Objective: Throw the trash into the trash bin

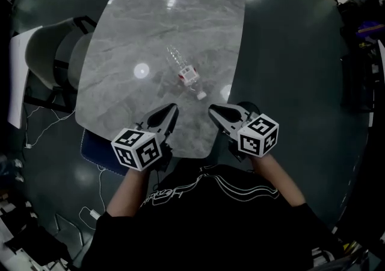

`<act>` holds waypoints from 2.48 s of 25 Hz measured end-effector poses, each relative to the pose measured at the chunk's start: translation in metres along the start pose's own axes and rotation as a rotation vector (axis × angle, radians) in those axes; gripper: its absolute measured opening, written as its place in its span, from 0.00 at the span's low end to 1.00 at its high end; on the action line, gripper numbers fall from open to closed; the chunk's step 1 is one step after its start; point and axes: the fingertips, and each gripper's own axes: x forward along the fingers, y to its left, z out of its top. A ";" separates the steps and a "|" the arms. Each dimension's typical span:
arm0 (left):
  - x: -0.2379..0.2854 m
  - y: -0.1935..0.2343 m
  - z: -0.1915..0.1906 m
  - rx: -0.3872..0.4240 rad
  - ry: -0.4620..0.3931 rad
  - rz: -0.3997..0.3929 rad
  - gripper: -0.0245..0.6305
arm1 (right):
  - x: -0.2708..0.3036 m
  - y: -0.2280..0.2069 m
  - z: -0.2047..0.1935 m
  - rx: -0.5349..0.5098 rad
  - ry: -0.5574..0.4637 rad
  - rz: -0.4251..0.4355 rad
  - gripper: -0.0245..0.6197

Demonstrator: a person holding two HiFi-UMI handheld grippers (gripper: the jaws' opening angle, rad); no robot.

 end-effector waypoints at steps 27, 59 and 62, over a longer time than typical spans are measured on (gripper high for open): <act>-0.007 0.061 -0.017 -0.163 0.033 0.057 0.05 | 0.093 -0.086 -0.052 -0.142 0.258 -0.341 0.42; -0.016 -0.060 -0.073 -0.051 0.051 -0.031 0.05 | -0.064 -0.038 -0.033 -0.030 -0.082 -0.383 0.31; -0.006 -0.095 -0.082 0.001 0.063 -0.096 0.05 | -0.117 -0.032 -0.033 -0.024 -0.167 -0.447 0.31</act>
